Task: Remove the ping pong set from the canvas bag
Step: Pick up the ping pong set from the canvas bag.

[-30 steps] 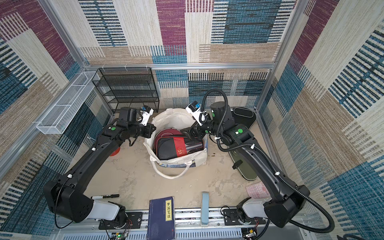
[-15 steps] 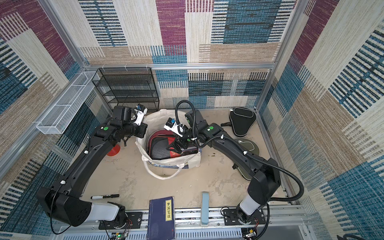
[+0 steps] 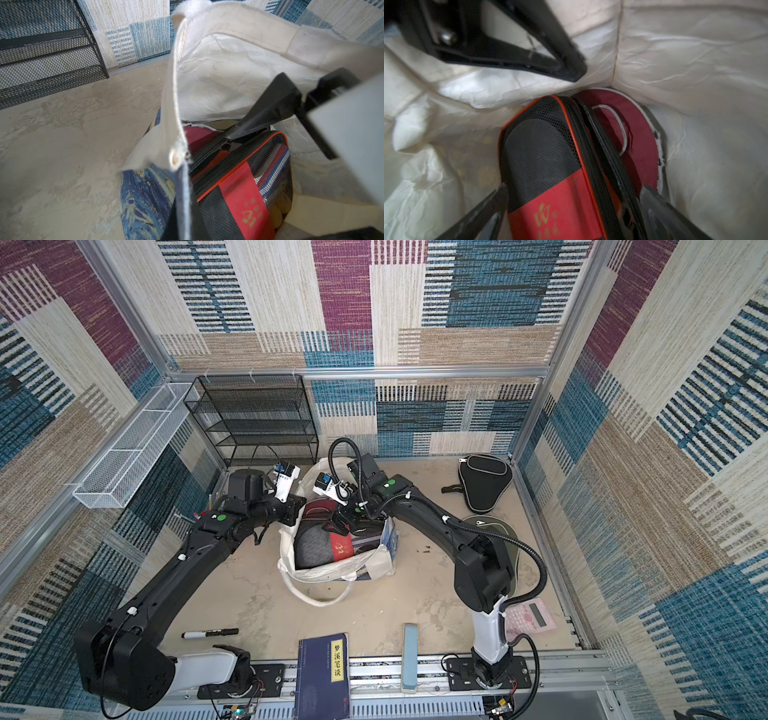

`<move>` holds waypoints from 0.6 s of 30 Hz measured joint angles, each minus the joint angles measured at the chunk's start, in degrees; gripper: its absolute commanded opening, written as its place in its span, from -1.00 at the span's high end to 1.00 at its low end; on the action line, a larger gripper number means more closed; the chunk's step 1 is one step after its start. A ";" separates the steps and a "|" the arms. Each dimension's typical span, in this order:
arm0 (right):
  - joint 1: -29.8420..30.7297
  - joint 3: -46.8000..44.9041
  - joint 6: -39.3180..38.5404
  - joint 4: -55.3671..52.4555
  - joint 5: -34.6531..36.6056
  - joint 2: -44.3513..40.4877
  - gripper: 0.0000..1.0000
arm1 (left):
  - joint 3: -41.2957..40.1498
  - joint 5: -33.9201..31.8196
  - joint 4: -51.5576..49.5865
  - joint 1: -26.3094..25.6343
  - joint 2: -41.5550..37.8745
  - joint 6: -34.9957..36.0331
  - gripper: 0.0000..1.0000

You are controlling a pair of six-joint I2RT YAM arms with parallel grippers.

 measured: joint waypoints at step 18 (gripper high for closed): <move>-0.26 7.50 -4.42 -8.72 -1.92 10.36 0.87 | -1.86 2.75 4.74 0.04 1.84 -0.50 1.00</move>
